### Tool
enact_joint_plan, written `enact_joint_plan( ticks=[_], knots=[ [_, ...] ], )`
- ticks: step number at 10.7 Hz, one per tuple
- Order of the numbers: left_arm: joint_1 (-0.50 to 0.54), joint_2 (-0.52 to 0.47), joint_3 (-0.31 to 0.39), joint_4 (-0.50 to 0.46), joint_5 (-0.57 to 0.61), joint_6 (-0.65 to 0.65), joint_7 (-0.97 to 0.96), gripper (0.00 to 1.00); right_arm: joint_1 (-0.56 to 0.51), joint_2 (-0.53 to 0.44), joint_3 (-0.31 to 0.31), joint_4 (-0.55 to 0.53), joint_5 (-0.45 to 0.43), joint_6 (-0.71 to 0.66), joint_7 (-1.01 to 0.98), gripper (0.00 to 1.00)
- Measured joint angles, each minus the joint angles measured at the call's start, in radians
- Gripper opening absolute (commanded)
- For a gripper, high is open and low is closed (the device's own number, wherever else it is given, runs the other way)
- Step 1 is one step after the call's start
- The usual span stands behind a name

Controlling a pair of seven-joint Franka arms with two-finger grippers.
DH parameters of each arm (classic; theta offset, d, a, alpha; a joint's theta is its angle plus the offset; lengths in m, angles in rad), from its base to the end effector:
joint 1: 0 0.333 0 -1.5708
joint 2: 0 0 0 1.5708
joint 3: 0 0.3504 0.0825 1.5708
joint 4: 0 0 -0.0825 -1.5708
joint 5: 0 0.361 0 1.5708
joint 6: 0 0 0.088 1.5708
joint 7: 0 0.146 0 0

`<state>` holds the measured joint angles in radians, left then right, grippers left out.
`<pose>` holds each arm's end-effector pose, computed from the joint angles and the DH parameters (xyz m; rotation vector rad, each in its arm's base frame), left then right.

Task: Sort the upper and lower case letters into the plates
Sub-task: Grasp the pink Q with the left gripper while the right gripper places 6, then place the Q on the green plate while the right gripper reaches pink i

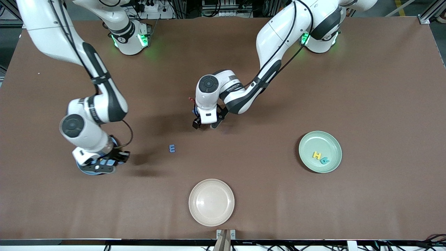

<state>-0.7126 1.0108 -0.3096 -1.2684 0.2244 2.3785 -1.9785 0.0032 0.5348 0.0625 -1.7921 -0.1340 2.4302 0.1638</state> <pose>0.4648 -0.6216 0.1621 2.6490 1.3822 -0.1121 0.6706 0.0365 0.2693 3.0879 -0.0178 0.1724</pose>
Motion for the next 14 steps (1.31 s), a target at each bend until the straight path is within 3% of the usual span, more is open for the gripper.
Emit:
enact_joint_plan(
  ticks=[1, 3, 5, 6, 8, 10, 14],
  knots=[
    [-0.001, 0.007, 0.002, 0.009, -0.001, 0.0, 0.0, 1.0, -0.048, 0.001, -0.003, 0.0, 0.0, 0.0, -0.088, 0.0],
    [-0.002, 0.021, 0.004, 0.029, -0.002, 0.0, 0.0, 0.98, -0.107, 0.005, -0.004, -0.002, 0.0, -0.003, -0.174, 1.0],
    [-0.003, 0.027, 0.004, 0.04, -0.003, -0.001, 0.0, 0.85, -0.101, 0.01, 0.004, -0.004, 0.0, -0.017, -0.174, 1.0],
    [-0.004, 0.028, 0.004, 0.042, -0.003, -0.003, 0.0, 0.73, -0.094, 0.012, 0.008, -0.004, 0.0, -0.026, -0.173, 1.0],
    [-0.005, 0.029, 0.004, 0.043, -0.003, -0.01, 0.0, 0.42, -0.08, 0.014, 0.012, -0.005, 0.001, -0.03, -0.164, 1.0],
    [-0.006, 0.031, 0.006, 0.054, -0.003, -0.009, 0.0, 0.0, -0.047, 0.015, 0.015, -0.005, 0.001, -0.031, -0.116, 1.0],
    [-0.008, 0.031, 0.007, 0.064, -0.004, -0.023, 0.002, 0.0, 0.014, 0.016, 0.016, -0.005, 0.001, -0.034, -0.062, 1.0]
  ],
)
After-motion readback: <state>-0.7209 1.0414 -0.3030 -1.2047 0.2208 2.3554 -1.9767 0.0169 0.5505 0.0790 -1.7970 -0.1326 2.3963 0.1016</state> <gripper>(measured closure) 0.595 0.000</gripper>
